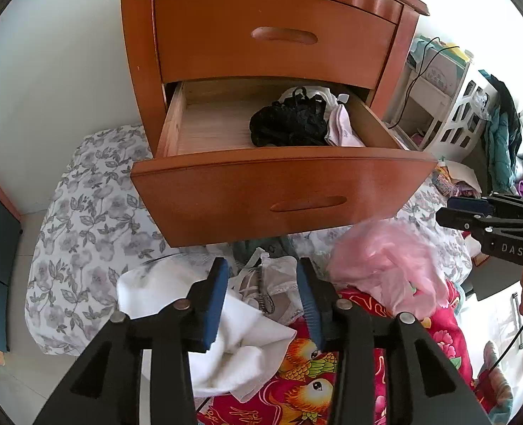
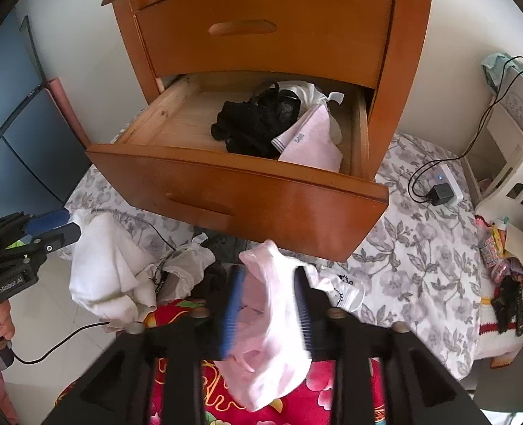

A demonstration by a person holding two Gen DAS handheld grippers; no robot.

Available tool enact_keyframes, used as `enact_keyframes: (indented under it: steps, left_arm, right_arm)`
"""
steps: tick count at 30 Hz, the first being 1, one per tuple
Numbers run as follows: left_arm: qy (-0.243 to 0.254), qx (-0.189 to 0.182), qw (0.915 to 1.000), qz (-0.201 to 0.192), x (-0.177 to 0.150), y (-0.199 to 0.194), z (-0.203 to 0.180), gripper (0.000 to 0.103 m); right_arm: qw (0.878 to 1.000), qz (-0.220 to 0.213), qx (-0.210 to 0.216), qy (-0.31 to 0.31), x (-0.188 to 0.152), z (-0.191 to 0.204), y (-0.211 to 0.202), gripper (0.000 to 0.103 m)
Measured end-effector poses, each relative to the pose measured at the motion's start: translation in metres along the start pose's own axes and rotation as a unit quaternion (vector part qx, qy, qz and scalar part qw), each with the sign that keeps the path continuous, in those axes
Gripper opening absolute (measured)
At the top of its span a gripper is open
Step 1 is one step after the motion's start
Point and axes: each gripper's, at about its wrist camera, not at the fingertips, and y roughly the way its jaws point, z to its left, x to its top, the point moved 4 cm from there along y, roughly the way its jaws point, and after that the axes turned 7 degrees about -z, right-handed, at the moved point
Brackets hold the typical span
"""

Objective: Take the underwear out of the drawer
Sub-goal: 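Lower both held items onto the red blanket and open both grippers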

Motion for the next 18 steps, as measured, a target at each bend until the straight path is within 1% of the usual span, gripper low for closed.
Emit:
enact_keyframes:
  steps: [2, 4, 6, 7, 8, 9, 10, 11, 12, 13, 15, 16, 17, 18]
  left_arm:
    - [-0.001, 0.000, 1.0000, 0.002, -0.0002, 0.0008, 0.0001, 0.049]
    - [-0.002, 0.002, 1.0000, 0.003, -0.0006, 0.0013, 0.0005, 0.059]
    - [-0.004, 0.005, 1.0000, 0.004, -0.0007, 0.0020, 0.0011, 0.063]
    - [-0.006, 0.006, 1.0000, 0.004, -0.0006, 0.0019, 0.0013, 0.065]
    - [-0.007, 0.007, 0.9999, 0.004, -0.0006, 0.0022, 0.0017, 0.066]
    - [-0.007, 0.008, 0.9999, 0.005, -0.0006, 0.0023, 0.0018, 0.072]
    - [-0.008, 0.009, 0.9999, 0.004, -0.0004, 0.0020, 0.0019, 0.078]
    - [-0.008, 0.010, 0.9999, 0.004, -0.0004, 0.0020, 0.0020, 0.081]
    - [-0.009, 0.010, 0.9999, 0.004, -0.0003, 0.0019, 0.0022, 0.083]
    - [-0.011, 0.009, 0.9999, 0.004, -0.0002, 0.0016, 0.0023, 0.083]
    - [-0.014, 0.010, 0.9998, 0.005, -0.0002, 0.0020, 0.0028, 0.085]
    - [-0.017, 0.011, 0.9998, 0.005, -0.0003, 0.0024, 0.0036, 0.090]
    - [-0.019, 0.011, 0.9997, 0.004, -0.0005, 0.0029, 0.0039, 0.094]
    - [-0.021, 0.011, 0.9997, 0.002, -0.0007, 0.0028, 0.0045, 0.097]
  right_arm:
    - [1.000, 0.001, 0.001, -0.002, -0.0006, 0.0009, 0.0004, 0.042]
    - [1.000, 0.002, 0.001, -0.005, -0.0013, 0.0024, 0.0009, 0.044]
    - [1.000, 0.002, 0.002, -0.008, -0.0017, 0.0038, 0.0013, 0.051]
    - [1.000, 0.003, 0.002, -0.009, -0.0021, 0.0048, 0.0013, 0.056]
    - [1.000, 0.003, 0.003, -0.010, -0.0024, 0.0056, 0.0014, 0.058]
    - [1.000, 0.004, 0.004, -0.011, -0.0027, 0.0065, 0.0016, 0.059]
    - [1.000, 0.004, 0.005, -0.013, -0.0031, 0.0074, 0.0019, 0.062]
    - [1.000, 0.005, 0.005, -0.014, -0.0034, 0.0080, 0.0022, 0.067]
    - [1.000, 0.006, 0.005, -0.014, -0.0037, 0.0082, 0.0023, 0.069]
    - [1.000, 0.005, 0.005, -0.014, -0.0039, 0.0084, 0.0021, 0.072]
    - [1.000, 0.006, 0.007, -0.014, -0.0044, 0.0084, 0.0018, 0.073]
    - [1.000, 0.006, 0.007, -0.014, -0.0045, 0.0082, 0.0018, 0.077]
    - [1.000, 0.007, 0.007, -0.013, -0.0047, 0.0080, 0.0019, 0.081]
    - [1.000, 0.008, 0.007, -0.013, -0.0050, 0.0080, 0.0020, 0.084]
